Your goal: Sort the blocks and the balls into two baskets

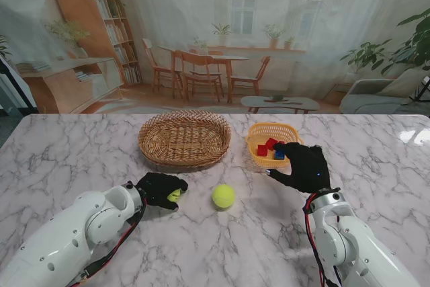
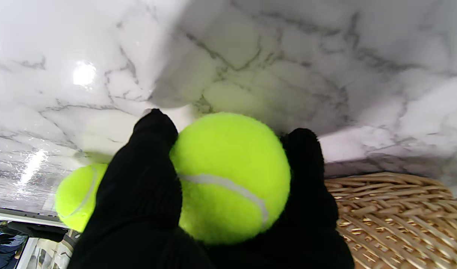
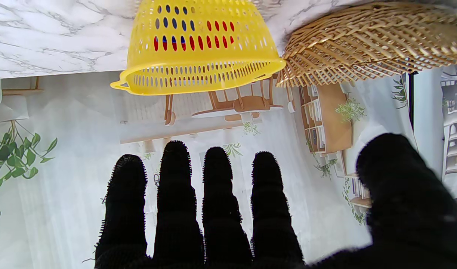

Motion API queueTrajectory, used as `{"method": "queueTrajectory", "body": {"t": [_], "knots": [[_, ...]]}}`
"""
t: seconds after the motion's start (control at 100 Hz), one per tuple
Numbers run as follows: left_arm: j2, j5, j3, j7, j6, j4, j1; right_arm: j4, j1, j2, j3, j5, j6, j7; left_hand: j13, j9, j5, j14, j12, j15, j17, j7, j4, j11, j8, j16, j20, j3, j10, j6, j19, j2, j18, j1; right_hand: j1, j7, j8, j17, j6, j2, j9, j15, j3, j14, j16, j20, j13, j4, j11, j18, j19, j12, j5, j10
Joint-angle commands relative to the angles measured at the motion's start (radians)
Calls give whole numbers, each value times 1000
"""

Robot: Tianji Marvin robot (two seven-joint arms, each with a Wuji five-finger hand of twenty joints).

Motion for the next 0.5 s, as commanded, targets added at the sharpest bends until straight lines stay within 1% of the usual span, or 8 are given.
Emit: {"method": "queueTrajectory", "body": {"t": [0.0, 0.21, 0.22, 0.23, 0.26, 0.28, 0.33, 0.49], "knots": [[5, 5, -2, -23, -21, -14, 13, 1, -1, 0, -2, -3, 7, 3, 84, 52, 28, 12, 22, 71, 21, 21, 26, -10, 18, 10, 31, 114, -37, -18, 41, 51, -75, 153, 31, -16, 16, -18, 12, 23, -35, -37, -15, 7, 9, 15, -36, 19, -2, 25, -16, 1, -43, 8], [11, 34, -79, -67, -89, -90, 42, -5, -5, -1, -2, 4, 14, 11, 90, 69, 38, 22, 32, 74, 31, 21, 25, -27, 24, 14, 34, 113, -35, -18, 43, 53, -73, 162, 33, -18, 17, -20, 13, 24, -36, -39, -19, 8, 8, 16, -39, 19, -4, 25, -20, 1, -44, 8], [11, 36, -84, -67, -92, -94, 45, -5, -5, -1, -2, 5, 14, 11, 91, 69, 40, 22, 32, 74, 31, 21, 25, -27, 24, 14, 34, 113, -35, -19, 43, 54, -72, 162, 34, -18, 17, -20, 12, 24, -36, -39, -19, 8, 8, 16, -39, 19, -4, 25, -20, 1, -44, 8], [11, 37, -88, -67, -95, -98, 47, -5, -5, -1, -1, 5, 14, 11, 95, 69, 39, 4, 33, 75, 31, 20, 24, -29, 25, 14, 34, 113, -34, -20, 42, 55, -72, 163, 34, -18, 17, -20, 12, 24, -36, -39, -19, 8, 9, 16, -39, 19, -3, 25, -20, 1, -44, 9], [10, 41, -100, -67, -104, -110, 53, -5, -5, -1, -1, 5, 13, 11, 91, 69, 40, 22, 35, 70, 30, 19, 24, -34, 26, 12, 35, 111, -34, -19, 42, 58, -71, 162, 34, -18, 17, -19, 13, 24, -37, -40, -19, 8, 8, 16, -40, 19, -4, 25, -20, 1, -42, 9], [10, 44, -108, -66, -109, -118, 57, -6, -5, -1, -1, 5, 13, 11, 97, 69, 41, -3, 36, 71, 30, 18, 24, -36, 27, 12, 35, 111, -35, -20, 41, 59, -70, 163, 34, -18, 17, -18, 13, 24, -37, -39, -20, 8, 9, 16, -38, 19, -4, 24, -20, 1, -43, 9], [9, 49, -125, -65, -119, -138, 65, -5, -5, -1, -1, 6, 12, 10, 87, 69, 43, 26, 38, 65, 27, 17, 23, -40, 29, 11, 34, 109, -34, -23, 38, 65, -70, 164, 34, -19, 17, -19, 13, 24, -35, -40, -21, 8, 8, 17, -39, 19, -4, 24, -20, 1, -44, 8], [7, 52, -159, -70, -139, -182, 64, -7, -6, -2, -1, 10, 13, 12, 88, 79, 61, 27, 42, 64, 25, 28, 18, -48, 43, 13, 34, 100, -44, -36, 34, 75, -68, 162, 35, -18, 18, -20, 11, 26, -37, -41, -23, 9, 8, 17, -41, 20, -5, 24, -22, 1, -40, 11]]}}
